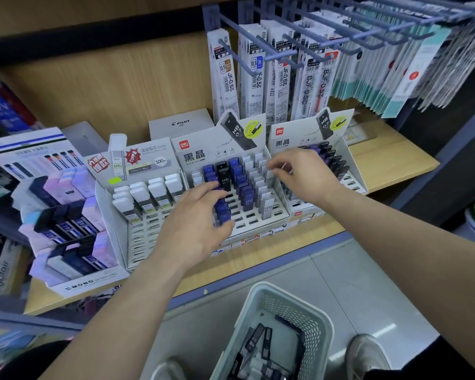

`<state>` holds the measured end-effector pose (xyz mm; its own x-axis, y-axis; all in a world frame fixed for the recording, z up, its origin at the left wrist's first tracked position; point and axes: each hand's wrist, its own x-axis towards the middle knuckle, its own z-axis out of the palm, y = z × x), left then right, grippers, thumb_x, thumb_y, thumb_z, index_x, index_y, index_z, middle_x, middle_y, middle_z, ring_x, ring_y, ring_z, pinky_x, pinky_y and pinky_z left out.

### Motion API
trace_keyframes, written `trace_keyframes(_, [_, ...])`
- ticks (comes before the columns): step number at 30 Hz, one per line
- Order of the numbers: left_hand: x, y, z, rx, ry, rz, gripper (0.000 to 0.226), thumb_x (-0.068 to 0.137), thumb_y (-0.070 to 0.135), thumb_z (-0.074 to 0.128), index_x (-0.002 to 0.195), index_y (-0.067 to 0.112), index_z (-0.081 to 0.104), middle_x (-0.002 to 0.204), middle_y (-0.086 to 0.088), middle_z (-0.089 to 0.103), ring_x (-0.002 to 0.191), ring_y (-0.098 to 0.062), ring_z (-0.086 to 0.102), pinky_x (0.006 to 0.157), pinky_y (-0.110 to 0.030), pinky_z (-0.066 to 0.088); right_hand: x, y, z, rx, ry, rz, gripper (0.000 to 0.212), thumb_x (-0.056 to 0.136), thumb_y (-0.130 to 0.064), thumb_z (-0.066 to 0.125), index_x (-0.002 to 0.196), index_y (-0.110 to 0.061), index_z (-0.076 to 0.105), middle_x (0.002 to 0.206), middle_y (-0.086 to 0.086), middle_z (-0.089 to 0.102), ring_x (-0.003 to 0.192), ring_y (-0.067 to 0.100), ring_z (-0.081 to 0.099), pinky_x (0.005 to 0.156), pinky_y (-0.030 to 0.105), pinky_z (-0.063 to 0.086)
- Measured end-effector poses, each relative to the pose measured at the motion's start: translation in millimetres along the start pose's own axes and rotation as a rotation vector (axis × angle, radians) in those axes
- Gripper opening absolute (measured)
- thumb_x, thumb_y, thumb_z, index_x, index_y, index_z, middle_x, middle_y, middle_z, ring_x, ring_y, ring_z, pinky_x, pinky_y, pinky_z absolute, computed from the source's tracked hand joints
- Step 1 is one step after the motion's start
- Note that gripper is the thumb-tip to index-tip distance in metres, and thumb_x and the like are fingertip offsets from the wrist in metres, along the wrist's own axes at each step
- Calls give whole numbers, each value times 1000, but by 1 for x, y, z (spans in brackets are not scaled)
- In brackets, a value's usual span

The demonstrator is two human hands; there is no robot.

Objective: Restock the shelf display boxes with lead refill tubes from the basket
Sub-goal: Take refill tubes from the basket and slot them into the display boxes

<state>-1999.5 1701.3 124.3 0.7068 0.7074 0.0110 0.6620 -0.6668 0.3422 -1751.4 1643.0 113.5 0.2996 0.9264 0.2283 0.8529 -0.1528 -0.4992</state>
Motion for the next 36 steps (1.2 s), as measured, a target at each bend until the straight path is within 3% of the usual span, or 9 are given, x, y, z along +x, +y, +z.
trace_keyframes(4, [-1, -3, -3, -28, 7, 4, 65, 92, 45, 64, 150, 32, 40, 160, 14, 29, 146, -12, 27, 119, -31, 22, -2, -4, -4, -30, -27, -13, 19, 94, -19, 66, 110, -19, 75, 105, 2, 67, 87, 18, 62, 86, 37, 54])
trace_keyframes(9, [-10, 0, -14, -117, 96, 44, 51, 92, 39, 65, 141, 30, 52, 145, 13, 46, 135, -11, 40, 110, -27, 30, -20, -15, -21, 71, 42, 91, 17, 91, -20, 70, 108, -18, 73, 103, 0, 65, 88, 16, 64, 84, 31, 52])
trace_keyframes(15, [-50, 2, -14, -189, 120, 119, 30, 90, 37, 65, 119, 32, 61, 115, 17, 56, 109, -7, 54, 92, -29, 43, -80, -25, -35, 155, 25, 194, 18, 91, -24, 71, 109, -23, 69, 96, -11, 66, 83, 8, 64, 64, 1, 41])
trace_keyframes(19, [-92, 2, 19, -170, -57, 193, 27, 89, 35, 68, 115, 30, 62, 110, 14, 58, 102, -8, 56, 92, -32, 47, -138, -24, -20, 199, -62, 298, 14, 91, -28, 71, 104, -28, 67, 97, -13, 66, 79, 7, 64, 65, 16, 48])
trace_keyframes(22, [-123, -8, 53, -25, -258, 209, 37, 92, 39, 65, 126, 28, 57, 123, 12, 55, 113, -11, 54, 95, -30, 45, -188, -14, 17, 159, -163, 372, 17, 91, -27, 71, 106, -26, 64, 101, -7, 65, 79, 11, 62, 66, 14, 45])
trace_keyframes(27, [-170, -38, 104, 63, -526, 145, 47, 94, 45, 60, 137, 29, 50, 134, 10, 52, 118, -13, 54, 98, -33, 47, -277, 15, 89, -13, -424, 589, 56, 90, -36, 69, 140, -22, 49, 129, 7, 49, 111, 30, 58, 97, 37, 47])
trace_keyframes(29, [-182, -46, 119, 52, -568, 114, 49, 93, 44, 61, 137, 28, 49, 134, 9, 52, 116, -12, 54, 96, -32, 47, -299, 23, 106, -13, -415, 683, 67, 91, -35, 68, 148, -19, 37, 140, 11, 40, 119, 36, 54, 100, 37, 42])
trace_keyframes(32, [-190, -51, 140, 14, -600, 77, 49, 93, 43, 62, 137, 28, 49, 132, 10, 53, 115, -11, 54, 97, -31, 46, -308, 28, 125, 13, -354, 705, 74, 90, -29, 71, 151, -16, 30, 144, 16, 34, 112, 40, 58, 97, 40, 45])
trace_keyframes(36, [-187, -45, 167, -34, -637, 55, 48, 93, 41, 63, 137, 27, 49, 133, 9, 53, 116, -13, 55, 97, -32, 46, -303, 38, 143, 139, -275, 794, 72, 91, -17, 68, 151, -15, 28, 139, 19, 44, 109, 37, 58, 88, 38, 45])
